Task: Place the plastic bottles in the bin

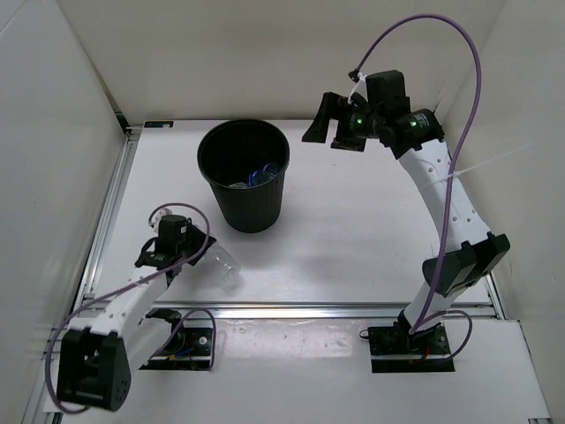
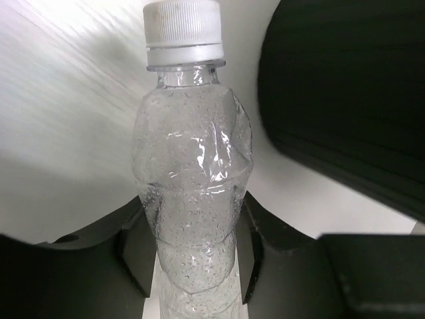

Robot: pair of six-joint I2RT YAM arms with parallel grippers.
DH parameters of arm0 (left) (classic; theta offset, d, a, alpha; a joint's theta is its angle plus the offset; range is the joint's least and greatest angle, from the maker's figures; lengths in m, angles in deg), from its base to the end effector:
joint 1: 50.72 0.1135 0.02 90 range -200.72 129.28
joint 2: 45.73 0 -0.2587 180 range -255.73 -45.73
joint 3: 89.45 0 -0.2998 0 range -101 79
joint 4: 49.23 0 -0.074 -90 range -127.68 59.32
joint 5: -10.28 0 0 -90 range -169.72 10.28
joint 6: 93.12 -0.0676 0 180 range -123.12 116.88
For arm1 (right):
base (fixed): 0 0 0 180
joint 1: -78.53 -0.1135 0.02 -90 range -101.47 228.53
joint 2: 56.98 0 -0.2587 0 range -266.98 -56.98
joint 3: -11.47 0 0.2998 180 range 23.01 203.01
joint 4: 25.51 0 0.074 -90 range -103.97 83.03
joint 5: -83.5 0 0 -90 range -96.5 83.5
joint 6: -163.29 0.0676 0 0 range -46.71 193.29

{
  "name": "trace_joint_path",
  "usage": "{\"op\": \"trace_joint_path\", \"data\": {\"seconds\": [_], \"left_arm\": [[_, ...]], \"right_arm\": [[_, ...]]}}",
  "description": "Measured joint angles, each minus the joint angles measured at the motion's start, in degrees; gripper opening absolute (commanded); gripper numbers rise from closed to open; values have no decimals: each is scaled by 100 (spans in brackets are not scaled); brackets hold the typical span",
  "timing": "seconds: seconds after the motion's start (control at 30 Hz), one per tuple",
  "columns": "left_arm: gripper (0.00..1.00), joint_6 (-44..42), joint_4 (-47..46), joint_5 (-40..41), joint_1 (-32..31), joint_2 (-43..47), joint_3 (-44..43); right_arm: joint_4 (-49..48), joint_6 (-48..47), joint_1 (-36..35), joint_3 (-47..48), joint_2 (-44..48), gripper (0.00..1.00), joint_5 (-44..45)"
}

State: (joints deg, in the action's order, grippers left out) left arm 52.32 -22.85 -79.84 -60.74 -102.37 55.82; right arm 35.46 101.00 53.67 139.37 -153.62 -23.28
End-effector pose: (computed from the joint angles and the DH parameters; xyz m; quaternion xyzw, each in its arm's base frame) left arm 0.2463 -0.0437 0.1120 -0.3604 0.8622 -0.1933 0.2990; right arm 0.3789 0.1971 0.4573 -0.0520 0.8571 0.3331 0.3896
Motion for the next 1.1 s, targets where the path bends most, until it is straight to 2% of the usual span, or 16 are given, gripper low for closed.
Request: {"op": "trace_joint_path", "data": {"seconds": [0.1, 0.17, 0.33, 0.5, 0.63, 0.77, 0.87, 0.9, 0.93, 0.97, 1.0, 1.1], "left_arm": [[39, 131, 1187, 551, 52, 933, -675], [39, 170, 1740, 848, 107, 1187, -1200], [41, 63, 2859, 1672, 243, 1237, -3235], [44, -549, 3016, 2406, 243, 291, -5453], [45, -1128, 2754, 2715, 142, -732, -6592], [49, -1471, 2492, 2782, -258, -2103, -7785], [52, -1709, 2365, 2855, -758, -2992, -8367], [54, -1777, 2356, 2881, -916, -3198, -8450], [77, -1875, 2365, 2938, -1088, -3394, -8520], [91, -1991, 2371, 2975, -1327, -3657, -8550], [100, -2105, 2409, 3080, -1502, -3786, -8550], [100, -2369, 2430, 3598, -1908, -3985, -8546]], "right_arm": [[-26, 37, 122, -435, 127, 100, -35], [-22, 50, 197, -697, 188, 100, -52], [-31, 66, 352, -1005, 212, 100, -125], [-74, 66, 463, -1117, 256, 100, -201], [-133, 66, 529, -1117, 256, 100, -282], [-151, 66, 566, -1117, 254, 100, -295], [-153, 66, 605, -1117, 256, 100, -313], [-155, 66, 636, -1121, 260, 100, -315], [-155, 66, 675, -1139, 271, 100, -319], [-160, 66, 743, -1198, 313, 100, -323], [-188, 66, 809, -1274, 361, 100, -332], [-199, 76, 988, -1591, 597, 100, -334]]}}
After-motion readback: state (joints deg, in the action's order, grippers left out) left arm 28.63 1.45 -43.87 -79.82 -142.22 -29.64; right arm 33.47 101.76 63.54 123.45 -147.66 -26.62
